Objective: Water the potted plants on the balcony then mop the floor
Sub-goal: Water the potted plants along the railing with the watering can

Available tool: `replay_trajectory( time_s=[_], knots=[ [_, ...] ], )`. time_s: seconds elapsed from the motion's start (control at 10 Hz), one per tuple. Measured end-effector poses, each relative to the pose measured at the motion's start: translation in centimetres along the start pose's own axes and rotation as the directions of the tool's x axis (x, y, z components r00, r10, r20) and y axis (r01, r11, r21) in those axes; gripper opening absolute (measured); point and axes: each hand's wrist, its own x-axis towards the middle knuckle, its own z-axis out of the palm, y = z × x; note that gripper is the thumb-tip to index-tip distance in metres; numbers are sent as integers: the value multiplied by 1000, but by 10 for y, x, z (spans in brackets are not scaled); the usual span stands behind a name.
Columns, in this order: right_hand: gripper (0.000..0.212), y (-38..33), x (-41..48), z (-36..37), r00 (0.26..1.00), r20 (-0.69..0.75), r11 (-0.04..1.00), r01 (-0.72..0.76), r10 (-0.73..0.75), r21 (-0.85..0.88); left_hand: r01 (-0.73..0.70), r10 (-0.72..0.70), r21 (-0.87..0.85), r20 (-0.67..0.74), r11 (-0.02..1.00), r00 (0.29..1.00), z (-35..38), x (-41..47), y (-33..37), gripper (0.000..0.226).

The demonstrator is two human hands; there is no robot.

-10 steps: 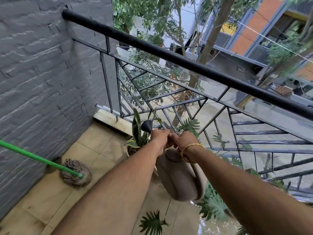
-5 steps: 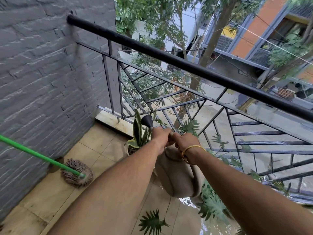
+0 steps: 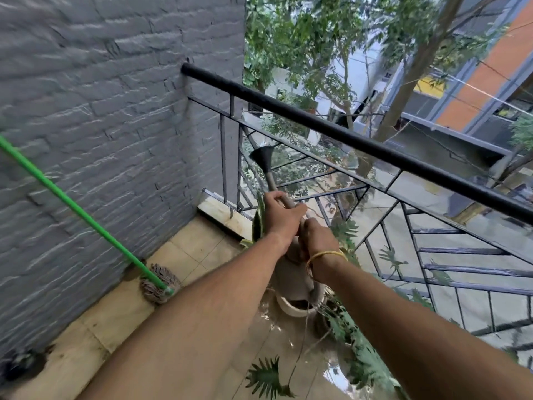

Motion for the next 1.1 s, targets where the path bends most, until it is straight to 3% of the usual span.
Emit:
replay_trajectory(
  time_s=[0.2, 0.3, 0.4, 0.6, 0.8, 0.9, 1.0, 1.1],
  knots=[
    [20, -7, -29, 36, 968, 211, 960, 179, -133, -214, 61, -59, 7, -158, 998, 986, -59, -1, -13, 53],
    [37, 25, -11, 84, 919, 381, 954, 200, -104, -222, 90, -90, -11, -257, 996, 962, -106, -5, -35, 49],
    [46, 46, -17, 146, 880, 474, 994, 58, -6, -97, 140, -134, -6, -335, 990, 933, -160, -10, -59, 49],
    [50, 7, -147, 214, 760, 647, 998, -37, 64, -56, 199, -181, -22, -525, 980, 831, -289, -26, -104, 36],
    [66, 14, -196, 321, 629, 777, 967, 209, -21, -144, 239, -210, -47, -656, 970, 725, -412, -47, -140, 39],
    [74, 48, -187, 401, 564, 826, 964, 216, 4, -152, 243, -201, -37, -691, 969, 695, -459, -51, -161, 40],
    [50, 42, -223, 428, 578, 815, 961, 196, 46, -194, 288, -212, -11, -703, 957, 679, -499, -50, -186, 44],
    [45, 58, -236, 476, 606, 779, 963, 81, 158, -259, 339, -261, -32, -708, 940, 657, -536, -42, -229, 43]
  ],
)
